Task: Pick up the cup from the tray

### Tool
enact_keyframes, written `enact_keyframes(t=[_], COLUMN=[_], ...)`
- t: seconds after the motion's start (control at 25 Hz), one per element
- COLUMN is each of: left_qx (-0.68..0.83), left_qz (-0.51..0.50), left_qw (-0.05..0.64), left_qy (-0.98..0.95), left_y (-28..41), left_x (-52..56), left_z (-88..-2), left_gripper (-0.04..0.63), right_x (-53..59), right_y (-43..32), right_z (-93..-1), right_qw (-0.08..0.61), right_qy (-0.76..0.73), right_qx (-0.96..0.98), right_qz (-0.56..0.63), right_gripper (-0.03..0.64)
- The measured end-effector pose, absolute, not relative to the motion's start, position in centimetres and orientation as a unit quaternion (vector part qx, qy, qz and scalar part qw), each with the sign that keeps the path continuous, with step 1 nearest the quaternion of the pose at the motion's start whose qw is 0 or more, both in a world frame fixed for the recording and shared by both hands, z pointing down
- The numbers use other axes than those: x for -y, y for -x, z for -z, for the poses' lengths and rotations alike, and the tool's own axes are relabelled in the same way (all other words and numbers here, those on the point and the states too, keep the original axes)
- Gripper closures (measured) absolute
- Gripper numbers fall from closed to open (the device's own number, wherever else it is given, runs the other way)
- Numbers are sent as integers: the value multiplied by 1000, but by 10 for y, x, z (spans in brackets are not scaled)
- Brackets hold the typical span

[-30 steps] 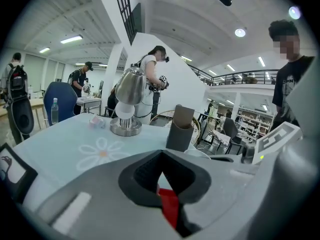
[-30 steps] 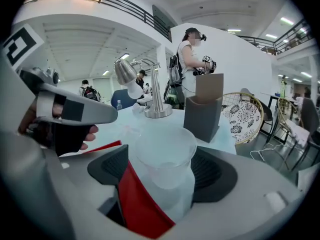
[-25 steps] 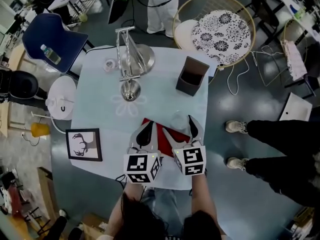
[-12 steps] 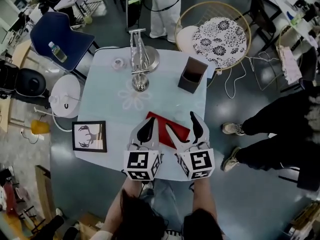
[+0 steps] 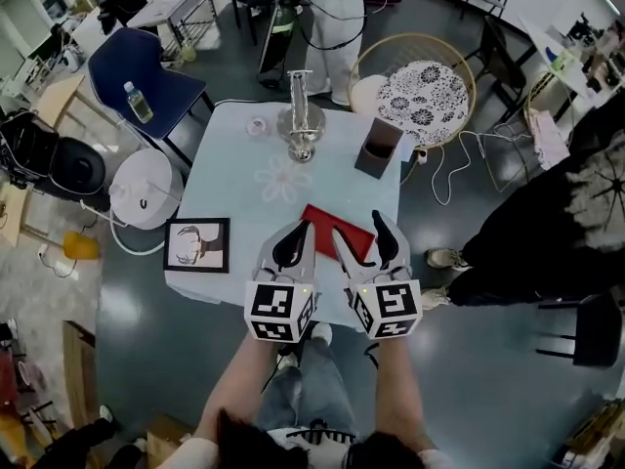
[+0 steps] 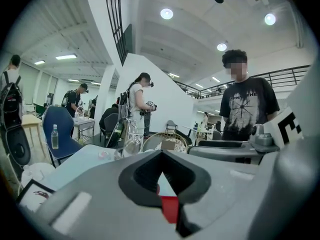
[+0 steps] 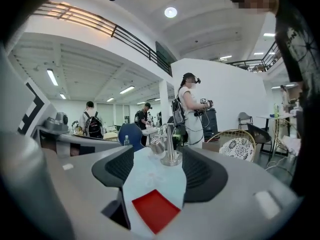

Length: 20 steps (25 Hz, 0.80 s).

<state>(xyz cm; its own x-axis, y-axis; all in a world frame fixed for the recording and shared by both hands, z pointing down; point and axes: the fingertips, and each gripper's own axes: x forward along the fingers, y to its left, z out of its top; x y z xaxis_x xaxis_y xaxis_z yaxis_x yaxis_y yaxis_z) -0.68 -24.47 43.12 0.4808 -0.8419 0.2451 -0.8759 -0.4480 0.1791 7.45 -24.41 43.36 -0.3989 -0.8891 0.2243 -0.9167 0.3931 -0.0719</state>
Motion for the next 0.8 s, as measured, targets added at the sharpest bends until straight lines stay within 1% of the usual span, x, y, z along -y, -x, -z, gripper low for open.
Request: enact_keyframes(t=[0.04,0.08,0.16,0.24,0.28,0.48,0.8], left_qx=[506,505,501,497,496,477,457], left_qz=[-57,-54,-44,-35,-33,-30,-31], left_qw=[139,136,135,137,136,113,94], left_qy=[-850,-851,-854,-856,-857,-871,-884], left_y=[9,12,15,18,19,17,22], left_x=[239,233,220,206,199,166,128], left_z=[-426,-421,-412,-403,-398,-372,-359], left_gripper=[595,595,595,595,595,595,595], right_x=[238,231,217,204,196,158,114], right_y=[-72,-70,-69,-71,-71,-62,-49], right_z=[-430,-425,-413,-398,-391,-371,-358], right_qw=[78,82,78,54,46,72,75], right_qy=[-545,-547,-563,-585,-590,-596,-611], right_qx=[830,828,818,805,801,798,786], right_qz=[-90,-88,-86,-88,-89,-58,-54], right_gripper=[295,319,432,573,594,594,594])
